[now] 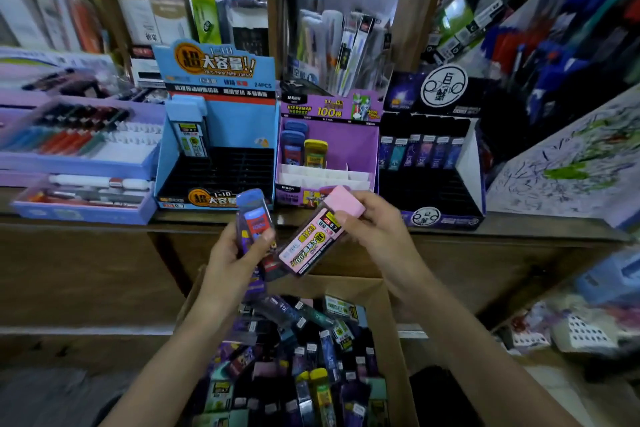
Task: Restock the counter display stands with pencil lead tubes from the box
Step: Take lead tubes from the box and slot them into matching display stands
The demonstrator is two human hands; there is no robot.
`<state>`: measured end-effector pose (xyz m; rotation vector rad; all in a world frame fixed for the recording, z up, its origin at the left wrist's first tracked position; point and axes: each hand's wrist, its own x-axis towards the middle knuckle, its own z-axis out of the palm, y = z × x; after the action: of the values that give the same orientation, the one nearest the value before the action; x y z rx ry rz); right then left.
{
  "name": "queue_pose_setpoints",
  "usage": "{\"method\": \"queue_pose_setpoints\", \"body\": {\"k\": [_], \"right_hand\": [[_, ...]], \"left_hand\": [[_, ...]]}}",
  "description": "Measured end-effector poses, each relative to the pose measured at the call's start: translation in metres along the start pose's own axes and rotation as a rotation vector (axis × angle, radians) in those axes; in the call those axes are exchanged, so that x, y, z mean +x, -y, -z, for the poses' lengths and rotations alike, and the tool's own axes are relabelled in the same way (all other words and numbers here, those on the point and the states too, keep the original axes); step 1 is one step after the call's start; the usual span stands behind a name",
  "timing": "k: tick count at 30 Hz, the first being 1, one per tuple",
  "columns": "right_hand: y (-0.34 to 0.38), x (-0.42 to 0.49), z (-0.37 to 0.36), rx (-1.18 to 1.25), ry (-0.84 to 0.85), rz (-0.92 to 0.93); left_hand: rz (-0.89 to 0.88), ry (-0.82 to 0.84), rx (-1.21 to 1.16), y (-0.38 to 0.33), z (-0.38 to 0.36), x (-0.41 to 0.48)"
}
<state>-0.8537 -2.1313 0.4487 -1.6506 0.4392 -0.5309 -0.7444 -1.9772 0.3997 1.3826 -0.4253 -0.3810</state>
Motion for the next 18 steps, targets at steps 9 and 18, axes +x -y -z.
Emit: {"method": "queue_pose_setpoints", "body": {"k": [9, 18], "right_hand": [[0.085, 0.105, -0.069, -0.225, -0.057, 0.35], [0.072, 0.186, -0.129, -0.766, 0.027, 0.457]], "left_hand": [[-0.13, -0.111, 0.078, -0.041, 0.083, 0.036], [-0.121, -0.111, 0.038, -0.047, 0.118, 0.048]]}}
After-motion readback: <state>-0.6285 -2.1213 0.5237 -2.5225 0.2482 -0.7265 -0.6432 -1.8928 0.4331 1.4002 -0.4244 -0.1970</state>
